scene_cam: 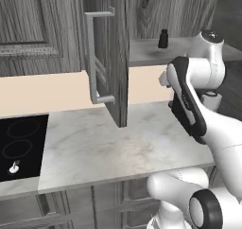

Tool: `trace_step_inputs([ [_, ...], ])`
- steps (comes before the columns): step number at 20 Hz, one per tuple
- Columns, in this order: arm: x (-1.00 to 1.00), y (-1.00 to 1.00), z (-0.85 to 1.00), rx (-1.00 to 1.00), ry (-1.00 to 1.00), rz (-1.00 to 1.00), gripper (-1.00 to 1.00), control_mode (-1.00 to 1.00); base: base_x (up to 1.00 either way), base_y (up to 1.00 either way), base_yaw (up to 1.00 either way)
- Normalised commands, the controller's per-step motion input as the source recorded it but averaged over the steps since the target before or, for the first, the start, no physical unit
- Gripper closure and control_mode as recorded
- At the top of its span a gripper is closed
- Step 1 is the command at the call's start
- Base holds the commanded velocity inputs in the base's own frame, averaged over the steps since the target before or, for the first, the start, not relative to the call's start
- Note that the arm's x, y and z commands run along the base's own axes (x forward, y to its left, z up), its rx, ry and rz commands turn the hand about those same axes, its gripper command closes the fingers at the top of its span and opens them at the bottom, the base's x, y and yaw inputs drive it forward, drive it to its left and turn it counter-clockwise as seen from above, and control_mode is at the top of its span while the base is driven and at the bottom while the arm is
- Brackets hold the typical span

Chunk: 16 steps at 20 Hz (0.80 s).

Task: Retrieve the shaker from the cabinet and place it next the steak on a plate on the dining table.

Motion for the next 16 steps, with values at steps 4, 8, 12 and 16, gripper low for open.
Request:
trace_step_inputs([
  [4,0.00,-0.31,0.50,0.00,0.00,0.00,-1.00,-1.00,0.00,0.00,0.00],
  [8,0.00,-0.24,0.48,0.00,-0.03,0.00,-1.00,-1.00,0.00,0.00,0.00],
  [12,0.01,-0.14,0.39,0.00,-0.06,0.00,-1.00,-1.00,0.00,0.00,0.00],
  [16,0.13,-0.02,0.14,0.00,-0.13,0.00,-1.00,-1.00,0.00,0.00,0.00],
])
